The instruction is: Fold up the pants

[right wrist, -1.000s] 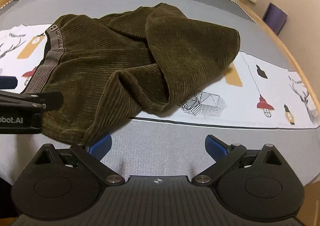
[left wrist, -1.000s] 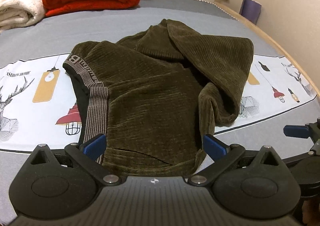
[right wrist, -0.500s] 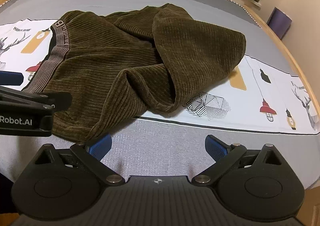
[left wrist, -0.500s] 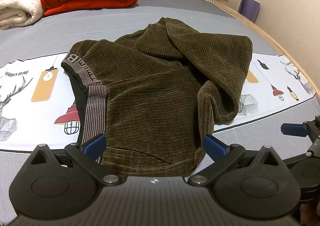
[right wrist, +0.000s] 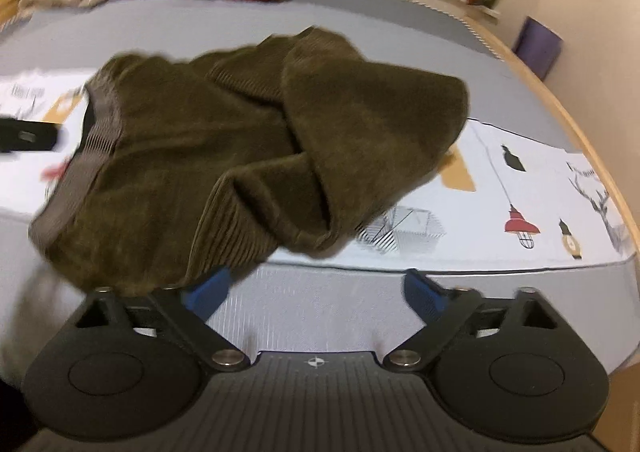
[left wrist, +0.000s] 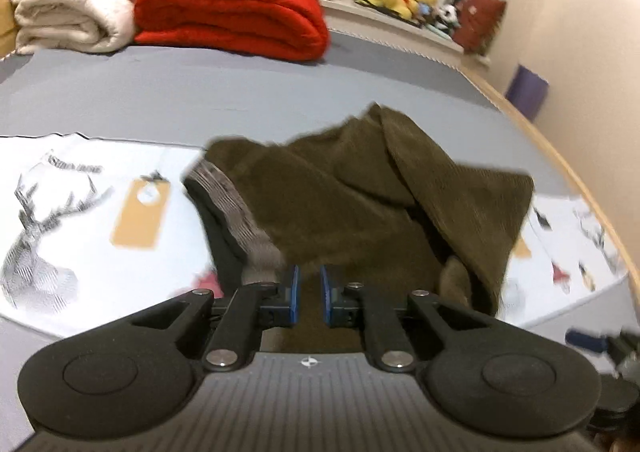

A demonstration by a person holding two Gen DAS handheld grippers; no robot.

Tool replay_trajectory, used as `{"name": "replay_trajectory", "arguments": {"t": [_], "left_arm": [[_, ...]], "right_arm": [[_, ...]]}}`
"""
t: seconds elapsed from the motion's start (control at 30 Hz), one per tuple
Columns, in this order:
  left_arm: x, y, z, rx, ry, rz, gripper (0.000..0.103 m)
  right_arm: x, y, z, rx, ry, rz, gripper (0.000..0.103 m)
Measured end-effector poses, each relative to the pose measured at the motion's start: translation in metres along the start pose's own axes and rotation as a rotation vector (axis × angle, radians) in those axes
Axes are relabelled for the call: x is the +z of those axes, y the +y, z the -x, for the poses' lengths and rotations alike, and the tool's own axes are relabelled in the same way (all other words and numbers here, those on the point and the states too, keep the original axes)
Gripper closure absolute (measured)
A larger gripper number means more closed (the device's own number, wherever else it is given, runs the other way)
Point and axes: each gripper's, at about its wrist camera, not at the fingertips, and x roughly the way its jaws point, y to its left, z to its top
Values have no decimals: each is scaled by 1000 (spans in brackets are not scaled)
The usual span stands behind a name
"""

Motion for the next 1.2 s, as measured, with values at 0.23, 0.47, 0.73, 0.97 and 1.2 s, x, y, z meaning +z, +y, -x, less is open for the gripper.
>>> {"name": "replay_trajectory", "arguments": {"t": [0.23,0.47,0.73,0.97,1.2], "left_arm": [[19,60,-48,-93,90,45,87],[12,81,-111,-56,304,234,51],[9,79,-151,-49,396,294,43],[3,47,-163,20,402,80,35],[0,29,-151,43,337,-123,75]], "right_arm": [[13,-12,10,38,-87,-76,50],[22,-6,7,125,-85,-97,50],[29,-3,1,155,-85,-87,49],[27,3,-1,176,-73,-64,49],[24,20,4,193,-92,-21,49]]}}
